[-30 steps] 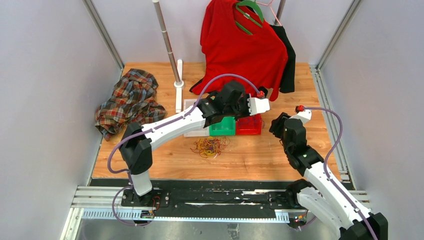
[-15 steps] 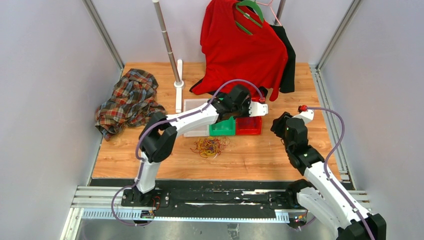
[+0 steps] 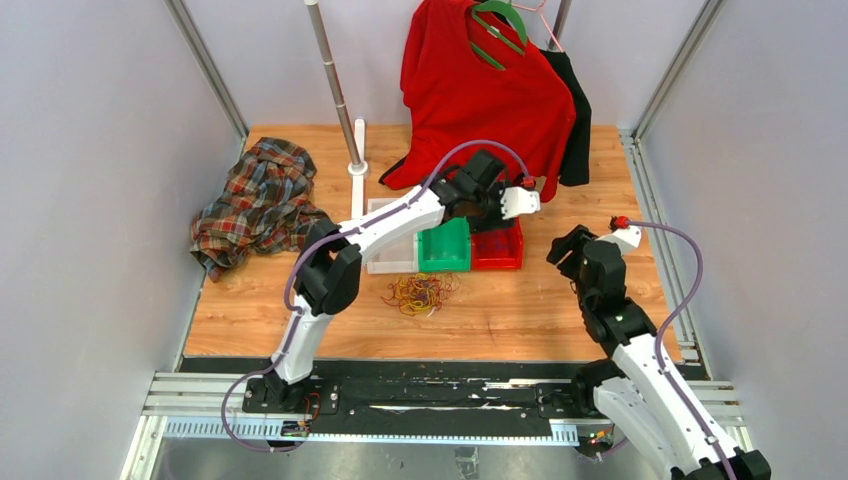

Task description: Untangle the cables

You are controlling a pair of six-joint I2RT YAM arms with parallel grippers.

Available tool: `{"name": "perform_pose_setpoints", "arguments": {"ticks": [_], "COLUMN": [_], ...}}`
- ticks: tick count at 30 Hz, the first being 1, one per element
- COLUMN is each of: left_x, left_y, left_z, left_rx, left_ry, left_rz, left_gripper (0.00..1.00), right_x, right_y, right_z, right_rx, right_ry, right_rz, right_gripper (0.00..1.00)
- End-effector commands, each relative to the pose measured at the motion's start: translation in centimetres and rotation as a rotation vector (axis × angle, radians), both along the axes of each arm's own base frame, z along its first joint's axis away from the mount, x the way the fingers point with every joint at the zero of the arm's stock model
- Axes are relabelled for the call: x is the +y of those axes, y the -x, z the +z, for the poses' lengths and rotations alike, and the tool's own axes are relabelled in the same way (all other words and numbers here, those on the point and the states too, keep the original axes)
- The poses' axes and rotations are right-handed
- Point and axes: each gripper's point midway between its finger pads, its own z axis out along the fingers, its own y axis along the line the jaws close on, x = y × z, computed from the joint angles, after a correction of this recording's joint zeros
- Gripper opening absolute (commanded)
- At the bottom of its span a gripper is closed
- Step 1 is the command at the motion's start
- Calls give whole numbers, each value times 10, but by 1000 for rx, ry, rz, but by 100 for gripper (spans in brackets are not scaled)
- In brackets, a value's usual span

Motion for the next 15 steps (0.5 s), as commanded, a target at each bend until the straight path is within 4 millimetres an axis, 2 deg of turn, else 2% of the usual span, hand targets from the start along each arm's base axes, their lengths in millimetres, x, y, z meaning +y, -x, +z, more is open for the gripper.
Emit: {"name": "perform_pose_setpoints", "arguments": {"ticks": [1,2,3,4,6,10,13,15], "left_x": [30,35,41,47,66,105,150,183], "left_y": [21,25,29,34,46,63,66,72], "left_z": [14,24,34,46,72,109,122,122], "left_rx": [196,223,245,261,267,268,252,248], "left_ry": [-22,-7,2,12,13,30,30,21], "left_rz": [27,28,30,29,28,81,202,269], "left_gripper": [69,85,95,99,98,98,98,98], "right_x": [-1,1,4,7,14,38,64,83], "right_y": [-4,-5,-7,-9,-15,-37,-62,-79], "right_z": [18,20,21,24,26,29,23,20], "right_rx": [-11,-9,-1,-2,2,6,48,81], "right_ry": [-11,-13,-16,-23,-28,-49,-58,-40], "right_rz": [3,14,25,36,68,168,245,301], "right_gripper": [62,62,62,62,62,63,62,59]}}
